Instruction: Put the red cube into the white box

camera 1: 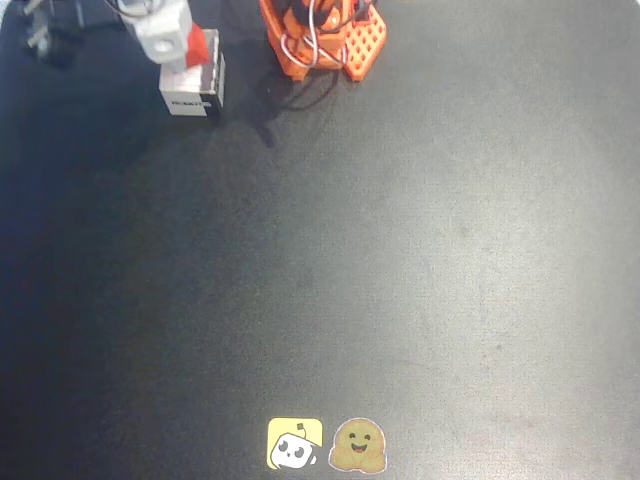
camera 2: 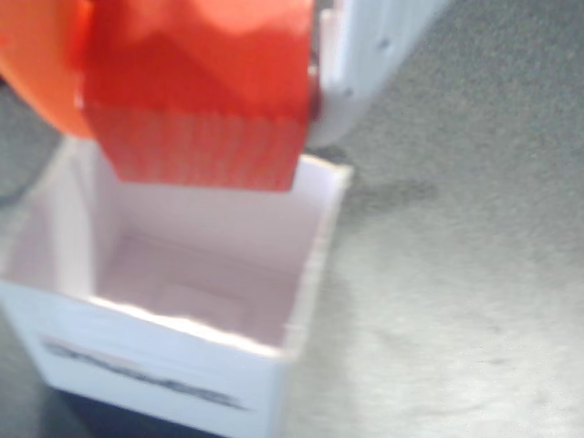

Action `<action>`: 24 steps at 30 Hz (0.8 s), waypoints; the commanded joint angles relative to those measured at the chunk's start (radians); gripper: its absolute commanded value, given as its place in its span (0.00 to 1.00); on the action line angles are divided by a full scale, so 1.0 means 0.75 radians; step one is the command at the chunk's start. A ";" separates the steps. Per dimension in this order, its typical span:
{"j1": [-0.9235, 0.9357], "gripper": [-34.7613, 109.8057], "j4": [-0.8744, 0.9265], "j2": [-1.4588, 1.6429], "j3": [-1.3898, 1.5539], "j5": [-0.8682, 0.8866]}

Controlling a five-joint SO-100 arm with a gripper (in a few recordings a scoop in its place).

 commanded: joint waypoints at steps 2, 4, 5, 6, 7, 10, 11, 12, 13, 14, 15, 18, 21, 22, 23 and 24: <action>0.065 0.24 -0.025 0.014 0.008 -0.074; 0.082 0.24 -0.025 -0.006 0.010 -0.094; 0.086 0.26 -0.027 -0.018 0.010 -0.104; 0.088 0.30 -0.033 -0.029 0.010 -0.119; 0.088 0.33 -0.041 -0.035 0.012 -0.131; 0.088 0.36 -0.047 -0.041 0.031 -0.135; 0.088 0.37 -0.051 -0.041 0.043 -0.137; 0.088 0.39 -0.057 -0.041 0.055 -0.141; 0.088 0.39 -0.063 -0.039 0.065 -0.147; 0.088 0.40 -0.063 -0.039 0.074 -0.147; 0.088 0.40 -0.063 -0.039 0.088 -0.149; 0.090 0.41 -0.067 -0.025 0.106 -0.155; 0.090 0.33 -0.100 -0.022 0.100 -0.176; 0.090 0.28 -0.117 -0.022 0.096 -0.190; 0.090 0.24 -0.141 -0.016 0.094 -0.233; 0.086 0.24 -0.168 -0.006 0.094 -0.262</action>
